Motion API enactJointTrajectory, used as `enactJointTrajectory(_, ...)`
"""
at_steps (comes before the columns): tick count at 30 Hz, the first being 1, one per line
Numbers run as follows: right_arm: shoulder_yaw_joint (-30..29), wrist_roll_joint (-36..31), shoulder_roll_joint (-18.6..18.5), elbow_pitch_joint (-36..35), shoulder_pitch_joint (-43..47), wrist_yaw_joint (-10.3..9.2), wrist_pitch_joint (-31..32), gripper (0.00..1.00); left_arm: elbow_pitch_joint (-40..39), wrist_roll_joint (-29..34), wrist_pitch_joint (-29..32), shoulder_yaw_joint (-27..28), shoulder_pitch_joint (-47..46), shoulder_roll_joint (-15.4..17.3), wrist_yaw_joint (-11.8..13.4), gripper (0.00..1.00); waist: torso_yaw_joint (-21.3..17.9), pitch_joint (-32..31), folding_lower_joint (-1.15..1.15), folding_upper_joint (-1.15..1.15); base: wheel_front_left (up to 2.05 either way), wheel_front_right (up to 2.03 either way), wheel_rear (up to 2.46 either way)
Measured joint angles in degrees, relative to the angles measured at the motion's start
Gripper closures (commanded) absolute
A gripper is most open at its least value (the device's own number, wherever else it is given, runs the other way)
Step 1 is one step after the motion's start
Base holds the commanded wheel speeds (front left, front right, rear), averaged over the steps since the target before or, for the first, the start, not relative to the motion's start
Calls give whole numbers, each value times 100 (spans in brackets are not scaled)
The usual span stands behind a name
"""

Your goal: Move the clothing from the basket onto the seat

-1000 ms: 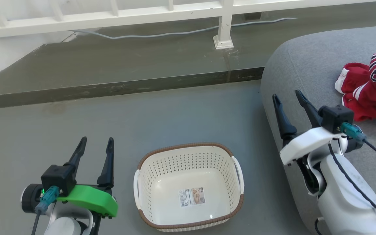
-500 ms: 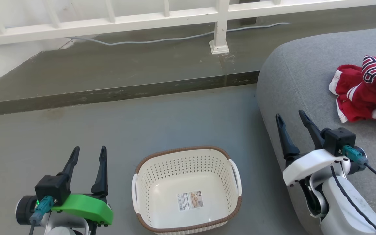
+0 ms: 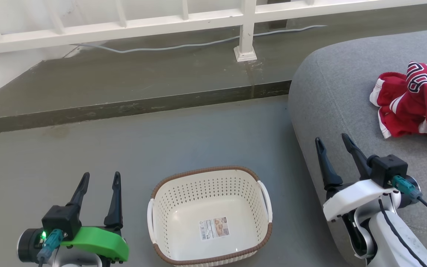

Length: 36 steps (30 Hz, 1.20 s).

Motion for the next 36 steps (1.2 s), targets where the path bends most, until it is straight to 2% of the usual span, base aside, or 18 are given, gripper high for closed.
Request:
enactJointTrajectory(21,-23,8,-108,-568,275,-105,269,0,-79,134,149,146,48,-177,0,0,-11,93,0,0,0,0,0)
enactJointTrajectory(22,-23,9,-109,-592,275,-107,271,100,-83,135,151,145,48,-178,0,100,-10,99,0,0,0,0,0)
enactJointTrajectory(31,68,10,77,-55,638,-98,272,100,486,114,177,-9,100,-355,-1,100,-10,102,0,0,0,0,0)
enactJointTrajectory(36,40,237,90,-36,704,-90,276,100,488,-94,177,-14,156,-377,-44,100,-2,97,0,0,0,0,0)
